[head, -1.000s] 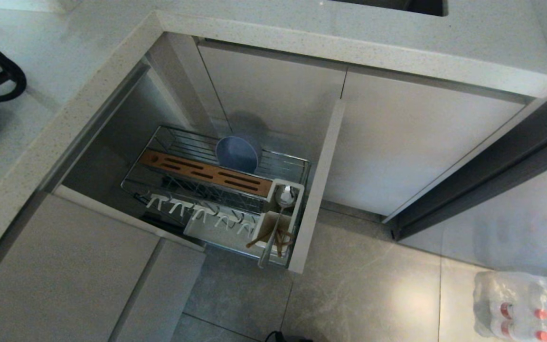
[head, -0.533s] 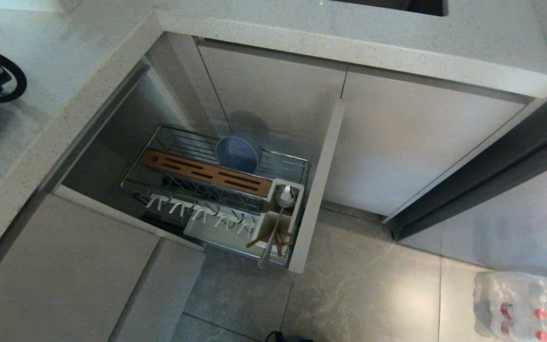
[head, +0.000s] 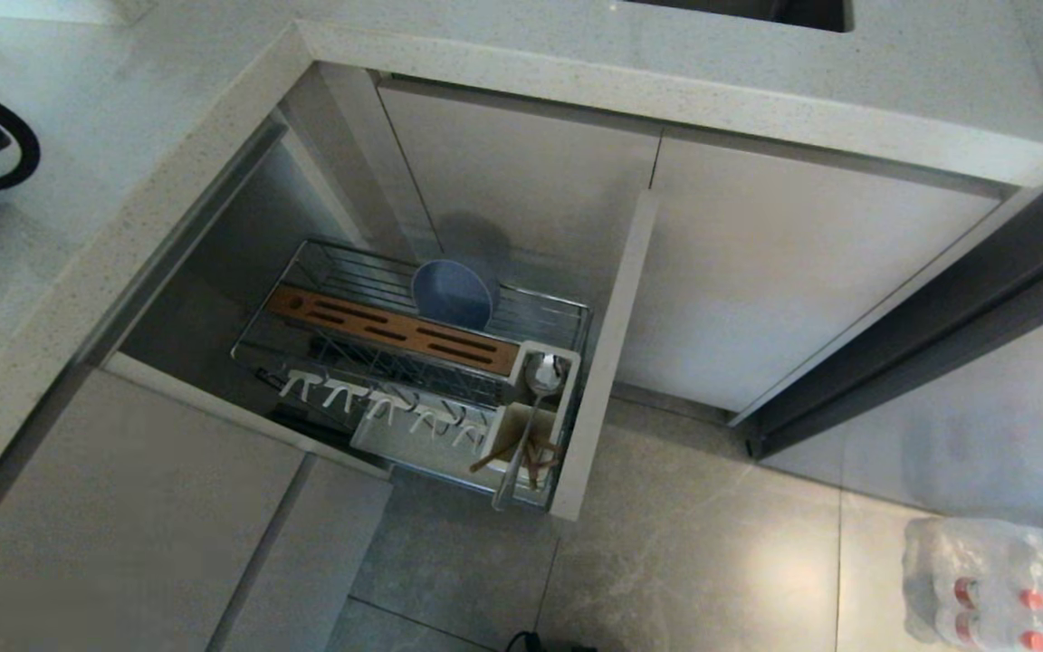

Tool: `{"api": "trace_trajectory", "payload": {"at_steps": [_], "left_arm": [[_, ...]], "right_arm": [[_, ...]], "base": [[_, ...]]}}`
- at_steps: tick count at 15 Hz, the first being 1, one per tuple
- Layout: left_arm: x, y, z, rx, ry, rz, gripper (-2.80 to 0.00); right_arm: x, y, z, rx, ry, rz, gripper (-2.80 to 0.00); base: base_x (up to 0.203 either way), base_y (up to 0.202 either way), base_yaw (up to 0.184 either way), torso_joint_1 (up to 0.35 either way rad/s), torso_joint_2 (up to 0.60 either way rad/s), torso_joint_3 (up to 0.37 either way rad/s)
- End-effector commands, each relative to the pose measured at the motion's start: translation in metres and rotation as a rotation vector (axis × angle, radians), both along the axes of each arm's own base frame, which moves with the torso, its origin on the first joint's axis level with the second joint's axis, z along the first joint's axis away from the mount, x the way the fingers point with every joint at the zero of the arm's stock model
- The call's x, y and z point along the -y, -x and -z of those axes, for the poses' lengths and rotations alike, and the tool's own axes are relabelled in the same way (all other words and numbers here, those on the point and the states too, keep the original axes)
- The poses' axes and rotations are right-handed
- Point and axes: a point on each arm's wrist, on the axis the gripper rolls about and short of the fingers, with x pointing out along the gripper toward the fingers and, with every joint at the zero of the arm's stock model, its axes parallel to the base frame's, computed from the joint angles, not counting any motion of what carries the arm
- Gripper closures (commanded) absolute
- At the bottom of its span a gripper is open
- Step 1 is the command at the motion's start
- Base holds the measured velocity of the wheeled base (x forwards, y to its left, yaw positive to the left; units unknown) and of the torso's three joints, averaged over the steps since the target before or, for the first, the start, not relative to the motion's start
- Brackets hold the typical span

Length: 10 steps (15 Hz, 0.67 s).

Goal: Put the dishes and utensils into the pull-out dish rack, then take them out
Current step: Pick up the plate and place it in the cupboard

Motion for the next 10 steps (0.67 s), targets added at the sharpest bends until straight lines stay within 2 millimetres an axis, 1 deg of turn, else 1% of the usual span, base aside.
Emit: {"api": "trace_trajectory", "payload": {"at_steps": [1,6,8,10], "left_arm": [[0.001,0.005,-0.002,0.006,0.001,0.0,0.0],[0.006,0.033,-0.017,0.073,0.007,0.058,0.0],[0.009,0.049,-0.026,0.113,0.0,0.066,0.0],[0.013,0.068,-0.035,0.132,-0.046,0.087,0.0]], "right_arm": [[0.0,0.0,0.0,-0.001,0.0,0.0,0.0],[0.0,0.0,0.0,-0.001,0.0,0.0,0.0],[0.0,0.0,0.0,-0.001,0.0,0.0,0.0],[0.0,0.0,0.0,-0.001,0.0,0.0,0.0]], "base": [[0.0,0.0,0.0,0.0,0.0,0.0],[0.0,0.0,0.0,0.0,0.0,0.0],[0.0,0.0,0.0,0.0,0.0,0.0],[0.0,0.0,0.0,0.0,0.0,0.0]]}}
